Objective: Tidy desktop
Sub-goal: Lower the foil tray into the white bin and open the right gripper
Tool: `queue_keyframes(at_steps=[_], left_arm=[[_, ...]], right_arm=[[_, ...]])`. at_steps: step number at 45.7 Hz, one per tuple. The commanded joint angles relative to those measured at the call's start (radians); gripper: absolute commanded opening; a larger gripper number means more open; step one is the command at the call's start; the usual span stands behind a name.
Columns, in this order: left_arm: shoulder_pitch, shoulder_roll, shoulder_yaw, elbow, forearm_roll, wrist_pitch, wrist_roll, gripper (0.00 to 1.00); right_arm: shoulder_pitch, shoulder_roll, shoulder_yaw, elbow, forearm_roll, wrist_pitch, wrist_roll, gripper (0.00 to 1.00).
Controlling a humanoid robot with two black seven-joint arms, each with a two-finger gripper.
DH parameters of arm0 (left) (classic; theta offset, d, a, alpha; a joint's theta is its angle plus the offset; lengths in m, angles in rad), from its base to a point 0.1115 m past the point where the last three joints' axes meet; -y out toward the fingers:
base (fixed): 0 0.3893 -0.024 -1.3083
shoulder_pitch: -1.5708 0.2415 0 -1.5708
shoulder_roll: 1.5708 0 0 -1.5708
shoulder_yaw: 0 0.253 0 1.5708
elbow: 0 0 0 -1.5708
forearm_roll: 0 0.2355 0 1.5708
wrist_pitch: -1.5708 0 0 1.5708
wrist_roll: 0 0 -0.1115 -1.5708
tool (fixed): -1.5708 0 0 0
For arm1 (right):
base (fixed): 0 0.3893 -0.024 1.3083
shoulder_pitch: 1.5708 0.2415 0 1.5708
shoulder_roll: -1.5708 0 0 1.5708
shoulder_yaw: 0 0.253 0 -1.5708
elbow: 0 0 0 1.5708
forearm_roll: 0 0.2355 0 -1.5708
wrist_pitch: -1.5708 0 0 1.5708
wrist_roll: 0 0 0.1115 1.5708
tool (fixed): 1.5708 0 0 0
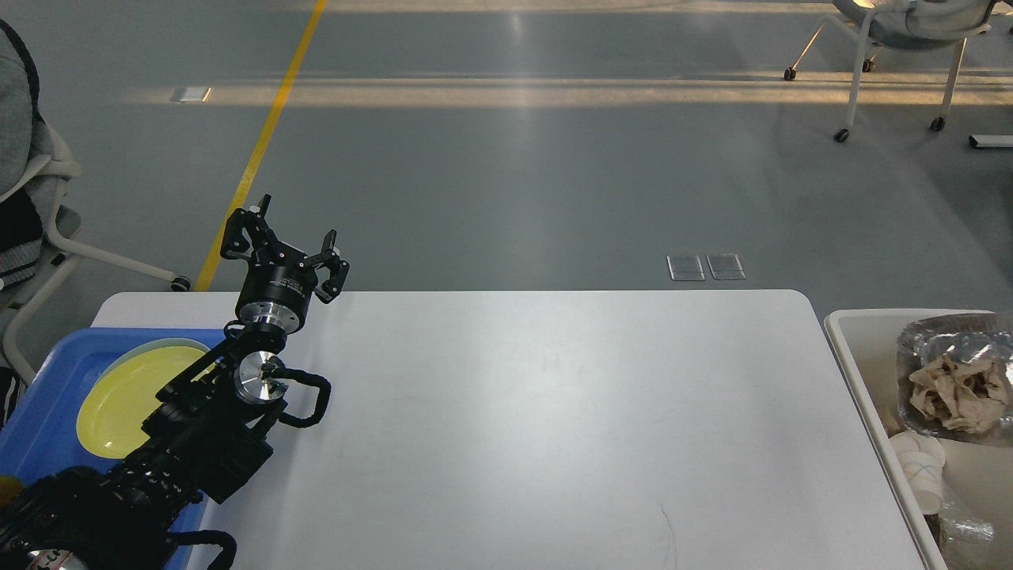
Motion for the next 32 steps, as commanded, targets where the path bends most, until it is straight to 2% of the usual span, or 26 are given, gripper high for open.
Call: queue_keyframes(at_steps=[1,2,4,6,7,8,27,32], left_arm=[[0.000,0.000,0.000,0.000,0.000,0.001,0.000,1.00],[0.000,0.000,0.000,0.000,0.000,0.001,0.000,1.00],[0.000,0.000,0.000,0.000,0.000,0.001,0.000,1.00],[0.001,0.000,0.000,0.000,0.000,0.001,0.000,1.00],[0.000,0.000,0.000,0.000,0.000,0.000,0.000,1.00],[0.000,0.000,0.000,0.000,0.000,0.001,0.000,1.00],[0.000,0.000,0.000,0.000,0.000,0.001,0.000,1.00],[0.001,0.000,0.000,0.000,0.000,-0.001,0.000,1.00]], right_arm=[[-0.039,-0.007,-0.020,0.000,0.000,-0.079,-0.040,0.00],[-0.045,-0.007,-0.022,-0.001,0.000,-0.088,-0.042,0.06],[-0.056,-0.009,-0.023,0.000,0.001,-0.108,-0.043,0.31],[-0.064,-0.009,-0.023,0.000,0.003,-0.134,-0.043,0.75],[-0.067,-0.009,-0.022,0.000,0.003,-0.147,-0.042,0.94],[-0.068,-0.009,-0.023,0.002,0.003,-0.159,-0.042,1.00],[-0.027,-0.018,-0.003,0.029,0.007,-0.159,-0.040,1.00],[0.071,-0.018,0.020,0.132,0.021,-0.147,-0.040,1.00]])
